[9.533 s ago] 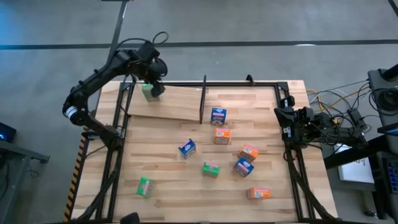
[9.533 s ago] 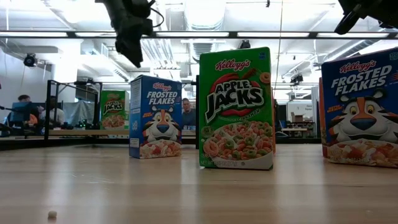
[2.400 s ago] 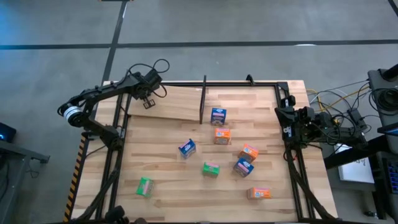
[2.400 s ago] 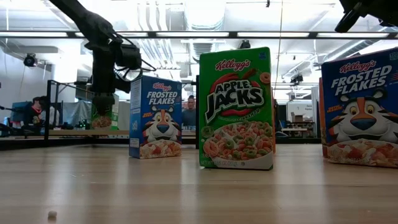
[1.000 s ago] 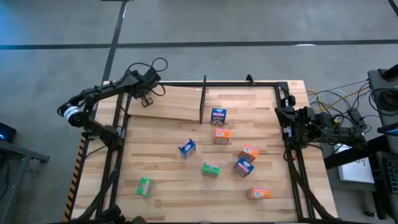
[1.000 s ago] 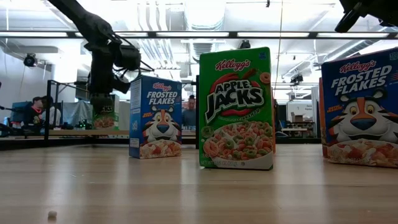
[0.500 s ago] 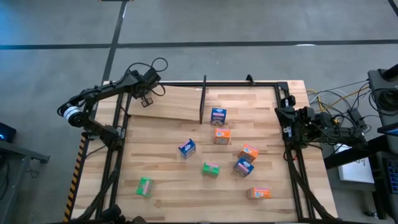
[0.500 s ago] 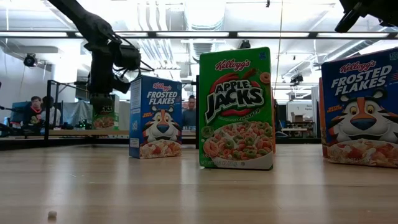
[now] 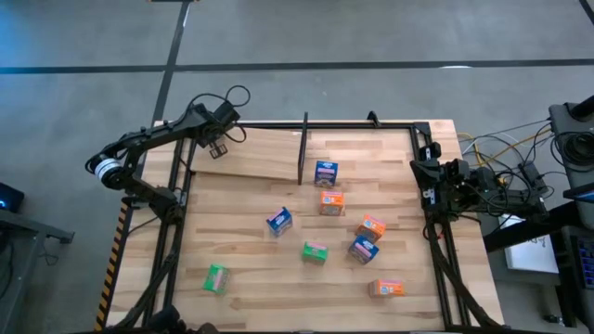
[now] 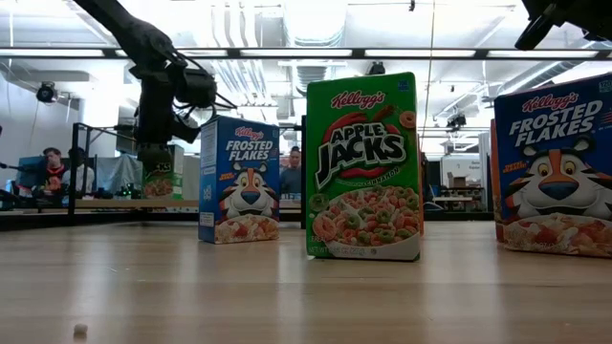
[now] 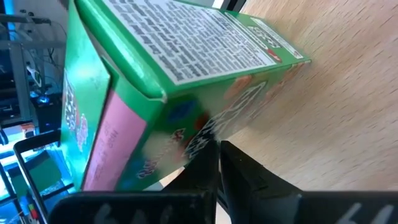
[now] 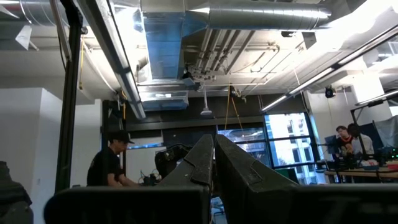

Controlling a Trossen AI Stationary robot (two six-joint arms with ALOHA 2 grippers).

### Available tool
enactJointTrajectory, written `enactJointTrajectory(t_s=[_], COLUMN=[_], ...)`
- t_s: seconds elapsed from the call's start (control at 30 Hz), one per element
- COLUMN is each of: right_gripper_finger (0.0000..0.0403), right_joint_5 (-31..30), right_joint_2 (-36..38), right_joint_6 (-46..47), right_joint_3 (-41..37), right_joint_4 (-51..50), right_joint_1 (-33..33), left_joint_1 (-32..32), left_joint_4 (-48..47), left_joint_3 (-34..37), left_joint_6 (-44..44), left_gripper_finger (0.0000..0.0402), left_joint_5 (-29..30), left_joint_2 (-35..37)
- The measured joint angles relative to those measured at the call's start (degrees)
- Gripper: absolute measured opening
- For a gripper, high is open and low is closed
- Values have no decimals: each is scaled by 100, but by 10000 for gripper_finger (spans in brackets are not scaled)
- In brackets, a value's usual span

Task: Stack cereal on shelf
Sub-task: Put the top left green cereal box on the shelf, then put the bottom left blue cereal box on the shelf

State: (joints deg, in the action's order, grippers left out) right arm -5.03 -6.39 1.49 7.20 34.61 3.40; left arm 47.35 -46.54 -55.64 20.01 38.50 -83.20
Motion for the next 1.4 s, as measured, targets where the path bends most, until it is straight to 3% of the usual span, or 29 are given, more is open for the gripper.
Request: enactJointTrajectory(t_s=[0.27,0.5,0.73,0.8,1.1,1.3,1.4], right_gripper_finger=[9,9,9,9,9,9,9], right_joint_5=[0,-1,-5,-5,115,1000,1066], right_joint_2=[0,-1,-2,-7,-7,-7,-7], right_joint_6=[-1,2,91,131,115,-243,-275], right_joint_3=[0,0,0,0,-1,-164,-276], right_joint_4=[0,2,-6,-54,-297,-305,-263], right_joint_1=[2,2,1,2,0,-2,-2], left_joint_1=[-246,-1458,-2990,-3400,-4905,-5472,-5605], left_joint_4=[-435,-734,-260,37,1064,1424,1521], left_joint_3=[0,0,-2,-2,-2,-2,-8], left_joint_6=[-575,-1457,-2281,-2590,-3185,-3520,-3835], left_gripper_finger=[0,0,0,0,0,0,0], left_joint_5=[-11,-125,-1950,-2178,-2201,-2202,-2203], left_joint_2=[165,874,1680,1824,1887,1626,1467])
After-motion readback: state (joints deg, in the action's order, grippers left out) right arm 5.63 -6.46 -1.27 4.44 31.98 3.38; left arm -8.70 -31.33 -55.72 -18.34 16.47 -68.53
